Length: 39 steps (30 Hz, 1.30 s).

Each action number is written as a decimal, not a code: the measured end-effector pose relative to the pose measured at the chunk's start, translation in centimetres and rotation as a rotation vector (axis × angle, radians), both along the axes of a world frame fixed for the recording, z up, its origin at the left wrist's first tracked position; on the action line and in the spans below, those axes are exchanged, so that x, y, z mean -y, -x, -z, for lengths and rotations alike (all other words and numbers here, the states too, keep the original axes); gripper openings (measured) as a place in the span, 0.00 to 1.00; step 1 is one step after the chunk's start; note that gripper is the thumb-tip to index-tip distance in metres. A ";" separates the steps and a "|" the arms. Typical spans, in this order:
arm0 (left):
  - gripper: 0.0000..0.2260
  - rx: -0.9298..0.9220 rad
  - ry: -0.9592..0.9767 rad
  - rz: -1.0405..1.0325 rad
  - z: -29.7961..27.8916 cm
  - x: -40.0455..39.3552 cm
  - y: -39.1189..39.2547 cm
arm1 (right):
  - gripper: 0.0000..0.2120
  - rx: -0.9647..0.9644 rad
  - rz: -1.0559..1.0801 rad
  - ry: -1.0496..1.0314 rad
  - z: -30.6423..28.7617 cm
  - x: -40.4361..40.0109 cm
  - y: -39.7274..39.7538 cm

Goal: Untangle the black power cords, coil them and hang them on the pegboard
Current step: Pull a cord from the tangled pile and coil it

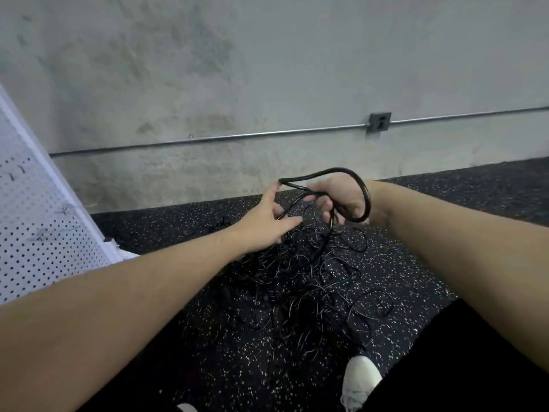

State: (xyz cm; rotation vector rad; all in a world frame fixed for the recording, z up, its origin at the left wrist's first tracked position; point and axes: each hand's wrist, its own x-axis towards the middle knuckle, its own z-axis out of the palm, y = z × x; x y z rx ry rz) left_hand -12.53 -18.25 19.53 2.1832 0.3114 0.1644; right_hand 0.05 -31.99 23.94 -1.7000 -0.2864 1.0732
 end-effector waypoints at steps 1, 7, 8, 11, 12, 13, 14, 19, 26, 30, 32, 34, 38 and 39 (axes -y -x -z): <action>0.39 0.051 0.012 -0.019 0.0 0.5 -0.1 | 0.17 -0.045 -0.014 0.021 -0.2 0.1 0.0; 0.10 0.137 -0.076 -0.041 -0.8 0.3 -2.1 | 0.27 -0.278 -0.186 0.113 -0.2 1.4 -1.2; 0.09 0.097 -0.084 -0.024 -0.6 0.2 -2.3 | 0.25 -0.259 -0.201 0.076 0.0 2.0 -1.6; 0.07 0.008 -0.016 -0.005 -0.4 0.4 -3.1 | 0.22 -0.209 -0.288 -0.033 0.3 4.1 -2.4; 0.06 -0.015 0.055 -0.025 -0.3 0.4 -3.4 | 0.22 -0.228 -0.263 -0.095 0.4 4.8 -2.8; 0.05 -0.026 0.148 -0.051 -0.3 0.5 -3.8 | 0.22 -0.239 -0.216 -0.154 0.5 5.4 -3.1; 0.05 -0.022 0.237 -0.076 -0.2 0.7 -4.2 | 0.22 -0.234 -0.169 -0.202 0.5 5.9 -3.2; 0.14 0.003 0.694 -0.195 0.1 2.4 -6.8 | 0.21 -0.157 -0.130 -0.374 0.7 7.6 -3.5; 0.09 -0.095 0.960 -0.242 -0.4 5.5 -8.5 | 0.25 0.291 0.010 -0.193 2.5 7.0 -2.1; 0.06 -0.119 0.900 -0.222 0.1 7.6 -9.4 | 0.16 0.501 0.224 -0.149 2.8 6.7 -3.0; 0.06 -0.117 0.915 -0.233 0.4 8.3 -9.8 | 0.10 0.476 0.193 -0.142 3.0 7.2 -3.5; 0.05 -0.109 0.947 -0.236 0.2 8.6 -10.1 | 0.10 0.480 0.172 -0.125 3.0 7.7 -3.8; 0.11 -0.076 0.795 -0.062 0.0 9.6 -10.7 | 0.13 0.399 0.393 -0.313 2.4 7.6 -3.8; 0.16 -0.078 0.643 -0.002 0.3 9.9 -10.8 | 0.13 0.318 0.477 -0.399 2.0 7.5 -3.8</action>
